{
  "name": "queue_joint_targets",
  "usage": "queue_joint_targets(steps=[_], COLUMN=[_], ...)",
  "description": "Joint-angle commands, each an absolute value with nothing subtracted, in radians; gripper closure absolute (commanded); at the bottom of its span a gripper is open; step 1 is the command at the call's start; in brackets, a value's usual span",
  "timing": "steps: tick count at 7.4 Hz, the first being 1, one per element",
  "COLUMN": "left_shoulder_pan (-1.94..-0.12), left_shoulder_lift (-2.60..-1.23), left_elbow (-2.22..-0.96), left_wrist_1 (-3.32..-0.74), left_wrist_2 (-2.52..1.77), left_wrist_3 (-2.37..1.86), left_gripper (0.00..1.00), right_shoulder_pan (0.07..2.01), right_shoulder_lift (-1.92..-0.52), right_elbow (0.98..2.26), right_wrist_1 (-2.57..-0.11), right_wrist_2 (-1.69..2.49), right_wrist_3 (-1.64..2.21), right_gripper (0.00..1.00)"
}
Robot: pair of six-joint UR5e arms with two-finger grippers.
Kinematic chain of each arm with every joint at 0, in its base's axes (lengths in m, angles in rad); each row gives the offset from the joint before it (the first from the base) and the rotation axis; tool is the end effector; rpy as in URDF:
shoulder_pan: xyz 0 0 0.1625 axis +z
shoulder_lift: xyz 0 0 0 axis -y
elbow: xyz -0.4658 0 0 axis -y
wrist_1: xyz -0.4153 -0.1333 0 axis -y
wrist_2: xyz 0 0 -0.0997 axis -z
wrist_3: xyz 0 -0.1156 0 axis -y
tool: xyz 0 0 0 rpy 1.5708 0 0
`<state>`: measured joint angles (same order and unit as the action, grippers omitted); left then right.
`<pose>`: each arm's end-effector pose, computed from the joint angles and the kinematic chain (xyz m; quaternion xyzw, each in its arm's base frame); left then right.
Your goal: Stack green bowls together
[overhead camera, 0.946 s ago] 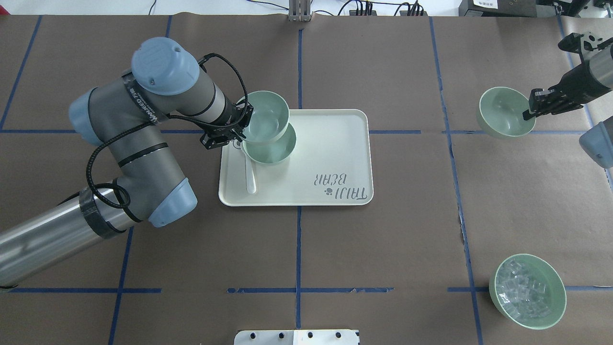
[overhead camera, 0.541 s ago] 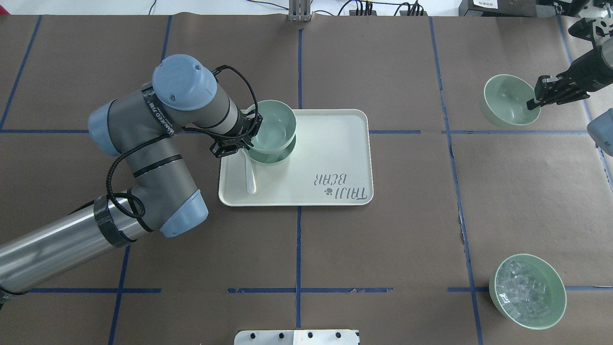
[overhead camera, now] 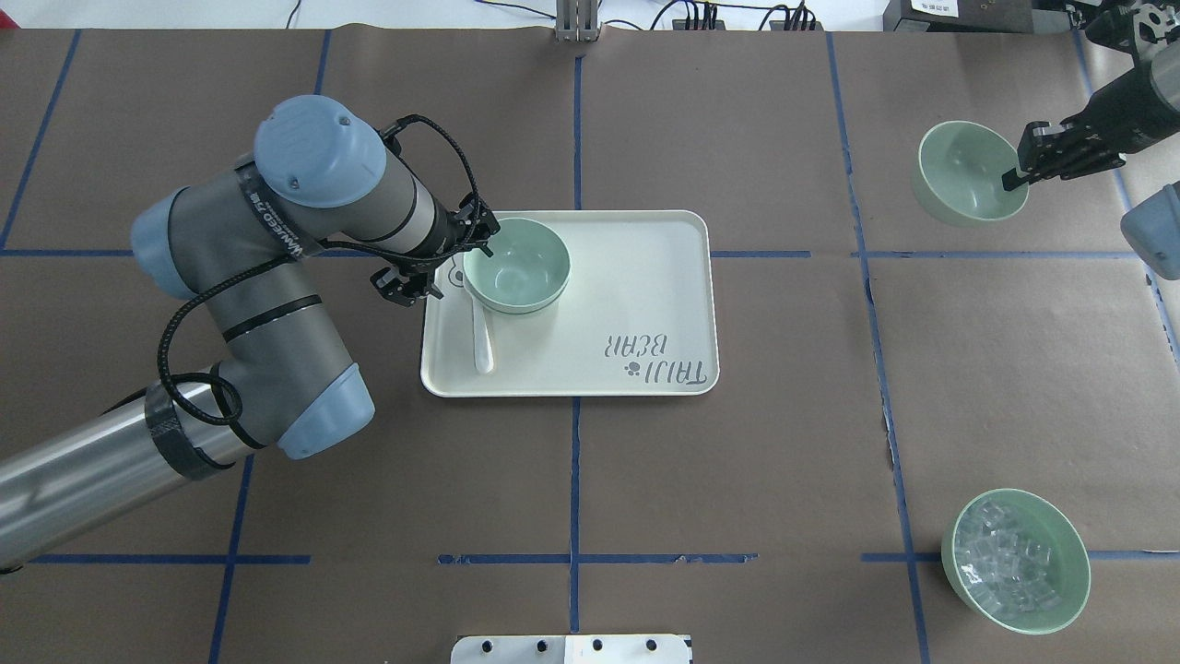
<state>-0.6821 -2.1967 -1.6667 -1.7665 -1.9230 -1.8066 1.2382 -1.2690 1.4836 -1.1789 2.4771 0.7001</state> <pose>0.5088 -0.5336 0.2524 -0.0567 0.4599 -0.3215 0.8258 -0.1777 -0.6440 0.5206 0.0272 -0.4959 0.0282 0.8675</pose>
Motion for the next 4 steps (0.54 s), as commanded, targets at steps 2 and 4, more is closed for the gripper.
queue_joint_targets(steps=[2, 4], left_shoulder_pan=[-0.816, -0.903], left_shoulder_lift=[-2.151, -2.083], left_elbow=[-1.758, -1.773], left_wrist_1=[-1.629, -1.628], left_wrist_2=[-1.995, -2.034], left_wrist_3=[-1.501, -1.285], left_gripper=[0.00, 0.00], right_shoulder_pan=[1.122, 0.970], right_shoulder_lift=[-1.120, -1.033], right_elbow=[1.586, 1.638], right_wrist_1=[-1.290, -1.290], right_wrist_2=[2.487, 2.368], right_wrist_3=[0.922, 1.142], right_gripper=[1.00, 1.00])
